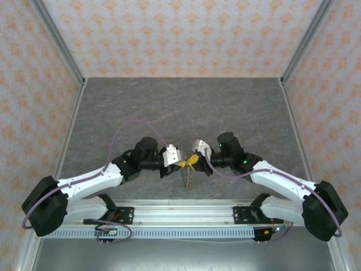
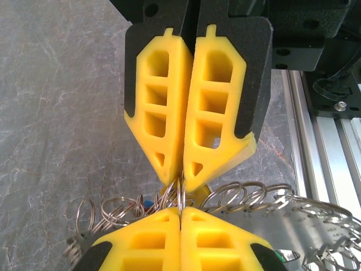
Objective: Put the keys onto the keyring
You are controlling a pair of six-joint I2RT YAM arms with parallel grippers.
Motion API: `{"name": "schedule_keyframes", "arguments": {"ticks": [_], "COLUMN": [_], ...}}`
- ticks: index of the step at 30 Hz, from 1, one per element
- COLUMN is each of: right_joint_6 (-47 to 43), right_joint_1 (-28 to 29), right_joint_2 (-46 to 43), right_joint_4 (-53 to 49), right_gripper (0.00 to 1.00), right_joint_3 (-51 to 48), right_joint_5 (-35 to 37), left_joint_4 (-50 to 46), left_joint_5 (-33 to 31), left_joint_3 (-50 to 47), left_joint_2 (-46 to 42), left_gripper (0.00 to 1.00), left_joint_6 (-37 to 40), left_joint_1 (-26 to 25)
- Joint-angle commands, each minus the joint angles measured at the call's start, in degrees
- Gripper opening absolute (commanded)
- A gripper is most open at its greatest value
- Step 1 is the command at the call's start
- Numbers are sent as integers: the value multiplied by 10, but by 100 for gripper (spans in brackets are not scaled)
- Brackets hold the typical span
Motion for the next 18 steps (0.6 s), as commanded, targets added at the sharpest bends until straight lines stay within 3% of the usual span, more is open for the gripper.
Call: {"name": "schedule_keyframes", "arguments": {"ticks": [1, 8, 13, 18], "right_joint_6": [-3, -3, -11, -18], "right_joint_1": [0, -1, 0, 0], "right_joint_2": [-7, -3, -6, -6], "right_joint_4": [26, 36, 20, -9], "right_gripper": [12, 12, 0, 0], "right_joint_3": [-8, -7, 2, 23], "right_joint_5": [-14, -19, -5, -10], "left_joint_4": [57, 58, 40, -13], "left_joint_5": [22, 32, 18, 1], "left_joint_3": [1, 3, 5, 19], "left_joint_2": [-6, -3, -8, -12], "left_gripper": [0, 0, 0, 11], "left_joint_6": [-9, -10, -4, 25], "left_joint_1": [-1, -1, -1, -1]}}
